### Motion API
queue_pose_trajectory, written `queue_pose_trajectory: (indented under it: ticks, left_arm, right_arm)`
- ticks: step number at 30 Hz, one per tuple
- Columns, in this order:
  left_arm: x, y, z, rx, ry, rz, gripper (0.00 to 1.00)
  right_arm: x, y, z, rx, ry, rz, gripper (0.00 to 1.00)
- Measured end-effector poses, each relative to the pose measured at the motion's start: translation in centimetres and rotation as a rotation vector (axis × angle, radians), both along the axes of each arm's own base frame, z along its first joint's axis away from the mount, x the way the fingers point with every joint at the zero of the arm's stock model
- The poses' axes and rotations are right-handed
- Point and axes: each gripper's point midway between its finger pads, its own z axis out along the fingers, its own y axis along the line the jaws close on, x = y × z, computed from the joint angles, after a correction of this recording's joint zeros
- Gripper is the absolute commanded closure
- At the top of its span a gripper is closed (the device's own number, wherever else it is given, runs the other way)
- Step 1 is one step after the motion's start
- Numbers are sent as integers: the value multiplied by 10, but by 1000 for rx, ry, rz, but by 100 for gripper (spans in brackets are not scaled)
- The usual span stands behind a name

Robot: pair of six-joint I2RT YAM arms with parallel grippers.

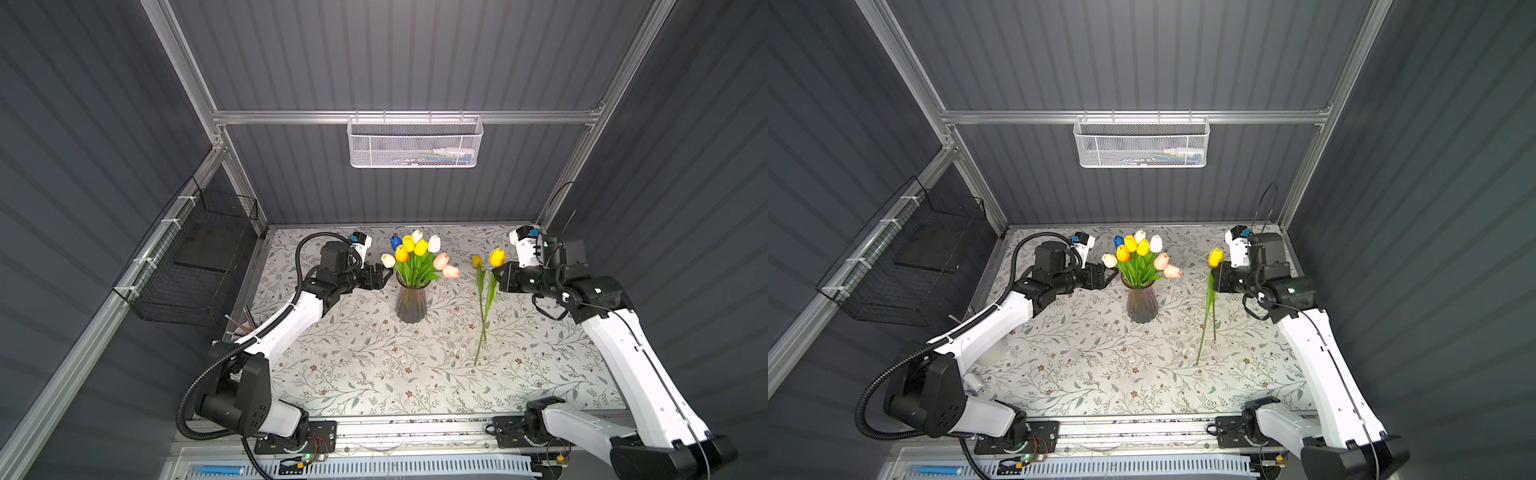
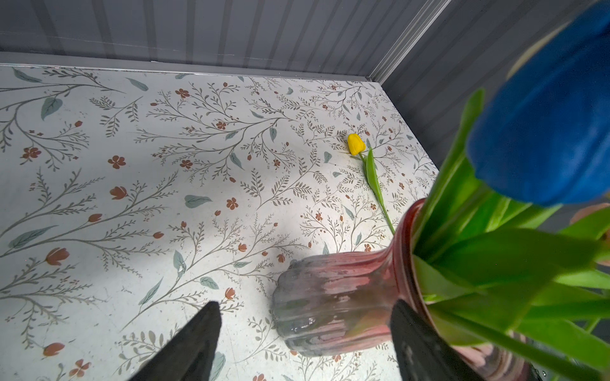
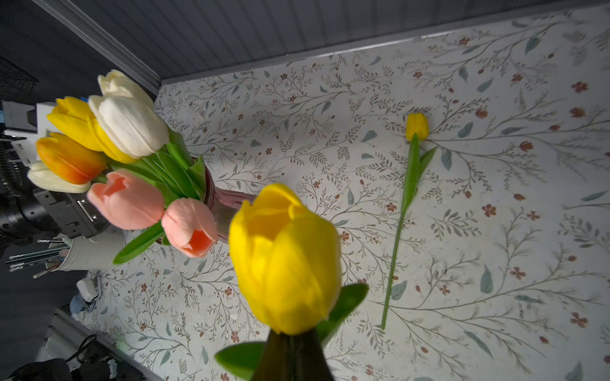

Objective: Pick out yellow flowers from the vase
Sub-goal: Place the flower at the center of the board.

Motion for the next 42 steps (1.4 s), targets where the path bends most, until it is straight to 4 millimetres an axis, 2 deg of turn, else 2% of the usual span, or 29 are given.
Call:
queue_pose_trajectory:
  ticks: [6, 10, 21, 25, 32, 42]
  left_arm:
    - [0, 0, 0, 0, 0, 0, 18]
    - [0, 0, 0, 0, 0, 0, 18]
    - [0, 0, 0, 0, 0, 0, 18]
    - [0, 0, 0, 0, 0, 0, 18]
    - [0, 0, 0, -1, 1, 0, 18]
    - [0, 0, 0, -2, 2, 2, 18]
  right_arm:
    - [31, -2, -53, 17, 170, 8, 100]
    - [44, -3, -77, 6, 244, 17, 100]
    - [103, -8, -114, -67, 319, 32, 100]
    - [122, -14, -136, -121, 352, 23, 100]
    - [133, -23, -166, -195, 401, 13, 100]
    - [149, -19, -183, -232, 398, 15, 100]
